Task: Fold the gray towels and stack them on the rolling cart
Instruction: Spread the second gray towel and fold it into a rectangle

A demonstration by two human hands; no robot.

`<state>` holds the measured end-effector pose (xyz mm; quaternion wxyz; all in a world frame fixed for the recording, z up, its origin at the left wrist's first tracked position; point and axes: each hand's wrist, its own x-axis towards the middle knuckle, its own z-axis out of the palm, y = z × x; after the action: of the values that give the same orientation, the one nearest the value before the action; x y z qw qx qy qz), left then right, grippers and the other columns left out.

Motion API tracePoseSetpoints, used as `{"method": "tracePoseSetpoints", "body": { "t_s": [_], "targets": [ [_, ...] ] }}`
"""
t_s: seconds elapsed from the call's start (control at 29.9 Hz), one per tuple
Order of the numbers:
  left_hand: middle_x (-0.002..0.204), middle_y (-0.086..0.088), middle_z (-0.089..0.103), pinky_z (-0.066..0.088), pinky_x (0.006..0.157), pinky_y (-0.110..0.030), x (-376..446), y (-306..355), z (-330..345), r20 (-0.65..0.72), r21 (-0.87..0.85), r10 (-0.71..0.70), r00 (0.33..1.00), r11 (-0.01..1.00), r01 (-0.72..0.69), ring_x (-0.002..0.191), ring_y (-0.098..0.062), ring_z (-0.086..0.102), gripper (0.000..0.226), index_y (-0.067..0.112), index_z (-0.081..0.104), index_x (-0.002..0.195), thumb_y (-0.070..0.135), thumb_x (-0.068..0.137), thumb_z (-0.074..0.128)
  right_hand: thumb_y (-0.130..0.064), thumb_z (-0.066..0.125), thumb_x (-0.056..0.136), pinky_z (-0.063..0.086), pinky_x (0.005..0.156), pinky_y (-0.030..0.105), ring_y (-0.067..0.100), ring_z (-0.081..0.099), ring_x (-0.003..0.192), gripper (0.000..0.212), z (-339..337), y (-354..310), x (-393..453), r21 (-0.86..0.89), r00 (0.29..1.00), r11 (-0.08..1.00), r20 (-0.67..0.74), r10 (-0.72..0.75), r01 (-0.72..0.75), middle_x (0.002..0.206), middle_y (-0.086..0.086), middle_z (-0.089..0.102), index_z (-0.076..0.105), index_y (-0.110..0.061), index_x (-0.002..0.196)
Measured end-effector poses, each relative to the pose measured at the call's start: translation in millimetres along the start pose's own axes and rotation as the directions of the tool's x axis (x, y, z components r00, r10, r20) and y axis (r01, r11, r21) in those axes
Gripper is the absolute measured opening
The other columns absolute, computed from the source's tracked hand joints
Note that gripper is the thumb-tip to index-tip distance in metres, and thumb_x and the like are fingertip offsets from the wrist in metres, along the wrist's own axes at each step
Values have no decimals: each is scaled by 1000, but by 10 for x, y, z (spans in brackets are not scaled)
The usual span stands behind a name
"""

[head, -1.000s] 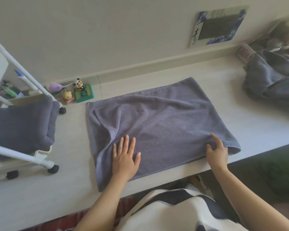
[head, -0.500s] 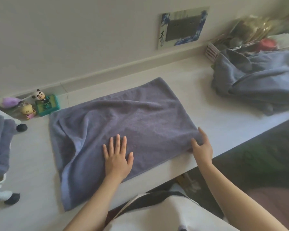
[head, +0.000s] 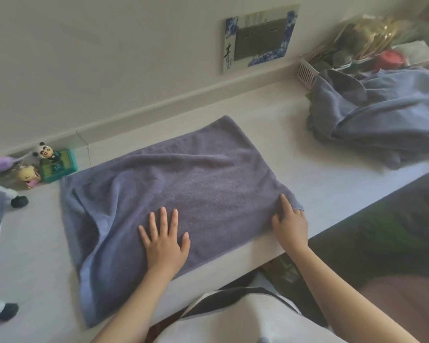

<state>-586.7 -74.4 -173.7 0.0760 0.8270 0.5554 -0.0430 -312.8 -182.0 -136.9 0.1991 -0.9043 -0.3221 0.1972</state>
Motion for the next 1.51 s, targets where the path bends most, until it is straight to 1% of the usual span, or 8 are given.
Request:
{"method": "tracePoseSetpoints", "body": {
  "t_s": [0.17,0.3,0.47,0.67,0.8,1.0,1.2,1.51],
  "targets": [
    [151,-18,29,3,110,-54,172,427,-134,-49,-72,147,988,986,-150,140,-37,28,65,8,48,137,39,83,30,-37,50,92,27,102,40,34,41,119,59,0,-63,-62,-68,994,993,-25,-103,101,120,11,59,26,-31,146],
    [156,-3,-14,-15,113,-51,382,849,-157,37,-35,400,916,916,-399,146,-31,-9,70,29,9,151,54,85,4,-52,40,93,27,102,39,33,41,117,63,37,-60,-78,-226,992,967,57,-109,119,112,9,63,11,-40,148],
    [158,-7,-10,-11,110,-63,452,906,-27,77,110,330,941,935,-337,144,-40,-8,69,37,-7,147,64,84,6,-61,30,92,25,104,38,26,26,135,64,-116,80,-43,-277,996,959,78,-39,59,135,6,51,13,-35,148],
    [158,-13,3,-9,112,-57,530,1141,-143,42,9,383,923,923,-384,145,-35,0,74,20,27,148,53,82,29,-45,58,88,42,71,27,17,53,101,50,-277,16,-60,26,996,996,-50,-79,80,91,-6,57,45,-30,134],
    [156,-5,-20,-17,108,-60,562,1204,-72,108,78,440,892,890,-448,144,-35,-16,73,33,-9,147,61,82,5,-48,59,86,40,69,28,20,57,91,48,-266,70,-49,-101,986,995,-164,-10,-6,99,-2,58,49,-34,131],
    [153,-16,28,4,112,-59,626,1295,-94,-14,-25,453,891,891,-454,143,-34,16,67,15,51,134,49,78,37,-36,45,87,20,108,43,32,37,126,45,-54,128,107,-333,936,898,-99,-338,289,134,9,51,56,-25,129],
    [152,-12,33,9,110,-61,633,1307,-8,-24,36,493,870,870,-492,140,-35,22,67,25,40,142,50,80,39,-58,-10,83,-13,116,40,19,-14,144,67,-45,298,287,-415,962,874,205,-180,252,157,-6,-11,-10,-37,147],
    [146,-11,41,18,110,-48,822,1342,-90,-70,-53,426,902,901,-430,134,-30,35,62,21,47,138,42,80,42,-45,30,97,-4,116,44,27,2,146,55,-32,-82,548,-300,931,887,212,-298,352,159,3,8,18,-31,149]
  ]
}}
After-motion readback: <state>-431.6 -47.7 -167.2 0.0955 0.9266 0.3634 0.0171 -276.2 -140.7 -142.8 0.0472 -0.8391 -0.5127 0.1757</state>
